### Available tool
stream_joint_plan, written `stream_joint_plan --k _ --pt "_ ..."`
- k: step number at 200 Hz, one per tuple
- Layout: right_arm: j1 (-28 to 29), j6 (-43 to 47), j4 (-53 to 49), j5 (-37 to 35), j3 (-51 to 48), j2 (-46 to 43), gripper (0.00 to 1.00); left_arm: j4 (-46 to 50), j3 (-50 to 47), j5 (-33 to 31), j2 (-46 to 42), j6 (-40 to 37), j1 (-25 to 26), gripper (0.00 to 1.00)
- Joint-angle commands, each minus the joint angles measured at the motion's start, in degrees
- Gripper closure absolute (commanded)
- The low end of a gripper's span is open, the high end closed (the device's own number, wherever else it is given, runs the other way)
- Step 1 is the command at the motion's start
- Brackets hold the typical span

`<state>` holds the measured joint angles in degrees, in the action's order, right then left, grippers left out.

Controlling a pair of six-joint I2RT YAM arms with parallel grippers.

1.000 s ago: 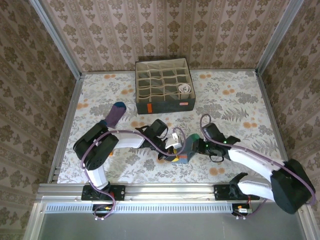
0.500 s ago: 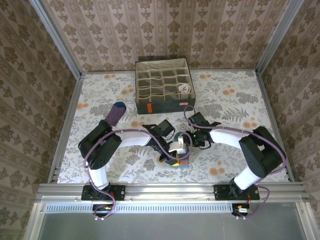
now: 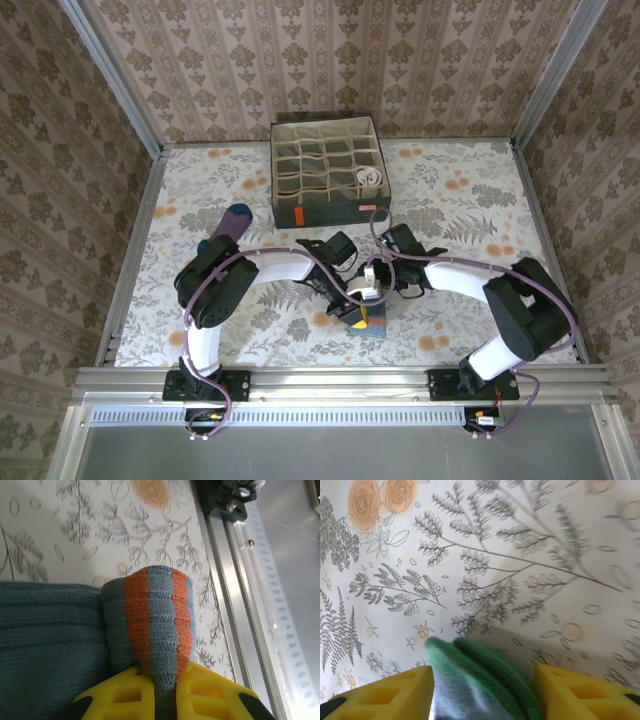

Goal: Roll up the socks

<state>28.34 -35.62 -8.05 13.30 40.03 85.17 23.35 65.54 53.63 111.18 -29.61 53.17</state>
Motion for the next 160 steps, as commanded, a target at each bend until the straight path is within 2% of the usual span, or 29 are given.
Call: stream_joint_plan --k 1,43,99,118,137,160 --pt "-0.5 -4.7 -8.3 -0.7 0.1 -9.5 0.43 5.4 -2.2 -2.9 3.4 5.8 -3.2 1.0" --pt "-0.7 -10.5 -11.5 -2.1 -7.0 -20.9 0.38 5.0 -2.3 -2.0 5.1 6.2 -4.0 1.0" --pt "-0.8 -15.2 -17.9 -2.9 -16.2 -34.5 0.39 5.4 -1.4 -1.6 6.2 5.5 -4.2 1.0" --pt "-0.8 -17.7 -16.9 -3.4 -19.6 -39.1 0.4 3.1 -2.5 -1.8 4.8 5.4 -4.3 1.0" --pt "-1.0 -19.2 -14.9 -4.7 -21.3 -39.6 0.39 0.7 -4.1 -3.0 2.6 5.1 -4.1 1.0" --pt "-1.4 -19.9 -7.7 -3.5 -22.4 -34.8 0.37 0.5 -4.8 -6.1 0.4 4.2 -3.4 1.0"
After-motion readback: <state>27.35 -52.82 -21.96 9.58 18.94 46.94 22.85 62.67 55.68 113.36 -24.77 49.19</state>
